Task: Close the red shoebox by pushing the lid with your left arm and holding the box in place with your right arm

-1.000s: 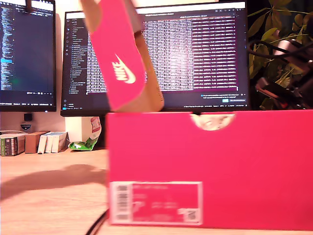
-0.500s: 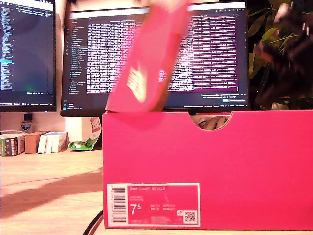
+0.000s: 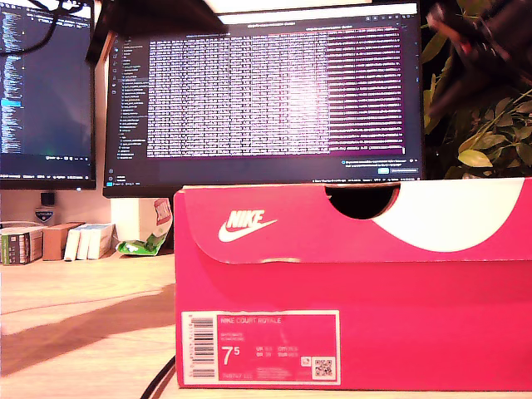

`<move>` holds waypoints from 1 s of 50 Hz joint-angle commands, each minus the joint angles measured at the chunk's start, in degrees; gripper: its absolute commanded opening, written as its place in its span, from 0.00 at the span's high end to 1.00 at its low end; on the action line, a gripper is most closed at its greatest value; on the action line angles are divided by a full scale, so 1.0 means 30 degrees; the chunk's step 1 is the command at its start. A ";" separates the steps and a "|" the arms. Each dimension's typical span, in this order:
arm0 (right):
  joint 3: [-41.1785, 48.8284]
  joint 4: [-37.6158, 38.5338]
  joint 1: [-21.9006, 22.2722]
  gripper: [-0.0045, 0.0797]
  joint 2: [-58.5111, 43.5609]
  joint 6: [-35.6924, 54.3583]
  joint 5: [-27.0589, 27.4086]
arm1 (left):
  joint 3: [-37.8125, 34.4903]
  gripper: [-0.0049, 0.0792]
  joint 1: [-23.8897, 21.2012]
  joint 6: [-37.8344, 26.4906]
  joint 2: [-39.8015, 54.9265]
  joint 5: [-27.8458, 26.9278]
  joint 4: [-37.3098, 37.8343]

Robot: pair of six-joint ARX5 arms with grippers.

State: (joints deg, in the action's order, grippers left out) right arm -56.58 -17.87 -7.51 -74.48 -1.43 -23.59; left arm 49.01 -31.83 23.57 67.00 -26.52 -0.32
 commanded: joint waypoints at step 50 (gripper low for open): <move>0.0335 -0.0947 -0.2157 0.96 -0.0408 0.2929 0.1989 | -0.0073 0.96 0.2973 -0.5974 -0.3541 0.3031 0.4226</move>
State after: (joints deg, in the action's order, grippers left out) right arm -56.45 -22.44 -13.61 -79.75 7.16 -18.90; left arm 49.01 -24.01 7.46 57.91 -17.61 12.23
